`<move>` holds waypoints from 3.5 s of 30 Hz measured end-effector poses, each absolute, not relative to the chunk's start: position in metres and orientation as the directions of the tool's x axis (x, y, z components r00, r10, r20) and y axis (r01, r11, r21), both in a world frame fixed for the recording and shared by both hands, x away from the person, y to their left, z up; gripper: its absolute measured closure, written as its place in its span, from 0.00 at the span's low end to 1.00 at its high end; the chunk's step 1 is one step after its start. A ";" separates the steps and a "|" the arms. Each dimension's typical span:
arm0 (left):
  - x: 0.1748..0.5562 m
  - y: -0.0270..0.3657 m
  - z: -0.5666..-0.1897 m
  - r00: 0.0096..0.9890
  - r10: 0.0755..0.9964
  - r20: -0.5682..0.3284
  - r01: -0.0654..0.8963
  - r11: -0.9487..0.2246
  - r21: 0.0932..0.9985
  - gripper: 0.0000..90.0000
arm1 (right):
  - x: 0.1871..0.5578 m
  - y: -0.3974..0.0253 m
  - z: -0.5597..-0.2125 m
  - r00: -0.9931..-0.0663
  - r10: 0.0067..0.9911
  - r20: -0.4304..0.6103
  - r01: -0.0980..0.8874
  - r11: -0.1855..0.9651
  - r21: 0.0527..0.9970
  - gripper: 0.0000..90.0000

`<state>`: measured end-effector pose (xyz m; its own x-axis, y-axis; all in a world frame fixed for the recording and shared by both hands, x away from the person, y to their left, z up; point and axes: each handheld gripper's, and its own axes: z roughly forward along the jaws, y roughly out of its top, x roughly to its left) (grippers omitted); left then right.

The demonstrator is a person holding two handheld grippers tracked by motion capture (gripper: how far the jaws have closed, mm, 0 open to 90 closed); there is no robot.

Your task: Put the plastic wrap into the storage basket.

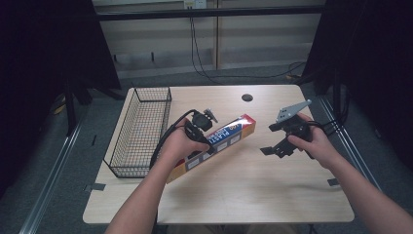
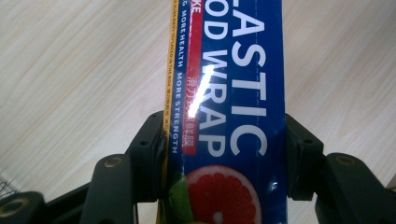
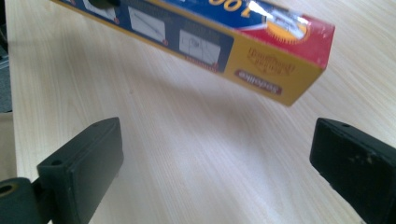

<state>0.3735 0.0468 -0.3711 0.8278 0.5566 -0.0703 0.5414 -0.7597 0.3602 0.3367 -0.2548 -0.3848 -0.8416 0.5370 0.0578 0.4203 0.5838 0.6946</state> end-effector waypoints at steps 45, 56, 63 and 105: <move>0.386 0.109 -0.332 0.542 0.838 -0.057 0.787 -0.484 0.383 0.49 | 0.310 -0.263 -0.420 -0.792 0.609 0.038 0.429 0.511 0.745 0.03; 0.387 0.127 -0.327 0.483 0.875 -0.037 0.814 -0.433 0.386 0.49 | 0.310 -0.261 -0.421 -0.790 0.610 0.062 0.443 0.498 0.745 0.03; 0.387 0.139 -0.322 0.458 0.889 -0.023 0.820 -0.412 0.398 0.49 | 0.310 -0.262 -0.422 -0.787 0.614 0.059 0.444 0.497 0.746 0.03; 0.389 0.192 -0.320 0.227 0.974 -0.001 0.881 -0.205 0.426 0.49 | 0.309 -0.267 -0.425 -0.781 0.621 0.058 0.452 0.498 0.740 0.03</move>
<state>0.3893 0.1916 -0.3197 0.2266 0.9740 -0.0011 0.8814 -0.2046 0.4257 0.3092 -0.2668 -0.4246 -0.7814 0.6212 0.0584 0.4516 0.4985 0.7400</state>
